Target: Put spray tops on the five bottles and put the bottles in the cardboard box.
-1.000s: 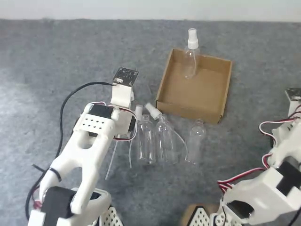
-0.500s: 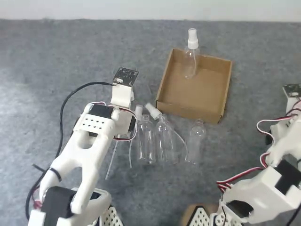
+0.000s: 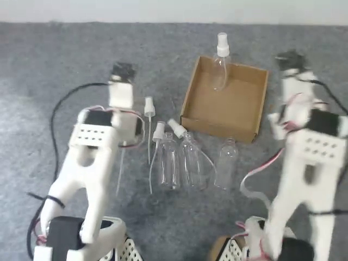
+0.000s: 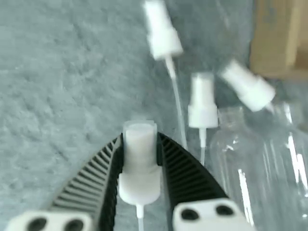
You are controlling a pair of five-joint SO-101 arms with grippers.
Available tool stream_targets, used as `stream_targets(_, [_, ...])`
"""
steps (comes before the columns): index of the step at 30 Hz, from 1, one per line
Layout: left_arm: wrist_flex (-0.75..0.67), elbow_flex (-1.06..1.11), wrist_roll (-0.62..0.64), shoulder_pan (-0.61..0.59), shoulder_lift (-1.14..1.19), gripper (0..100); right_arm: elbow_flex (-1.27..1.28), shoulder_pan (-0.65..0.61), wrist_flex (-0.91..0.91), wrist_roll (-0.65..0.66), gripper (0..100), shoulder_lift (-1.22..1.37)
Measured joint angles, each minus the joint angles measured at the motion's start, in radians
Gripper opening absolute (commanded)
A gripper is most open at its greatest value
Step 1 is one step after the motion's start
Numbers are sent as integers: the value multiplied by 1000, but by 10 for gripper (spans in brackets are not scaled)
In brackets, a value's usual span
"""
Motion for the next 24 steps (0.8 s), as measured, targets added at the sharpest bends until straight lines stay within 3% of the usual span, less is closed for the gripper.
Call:
stream_targets(9, [153,-190,-2,-17,-135,11,61,-463,15,-40,6,-92])
stream_targets(16, [161,-192,-5,-18,-471,11,184,-621,-8,-40,6,-138])
stream_targets(21, [146,-192,3,-23,-618,11,272,-697,-180,-49,6,-201])
stream_targets(24, [112,-192,69,-18,-652,11,364,-758,-344,-121,6,-249])
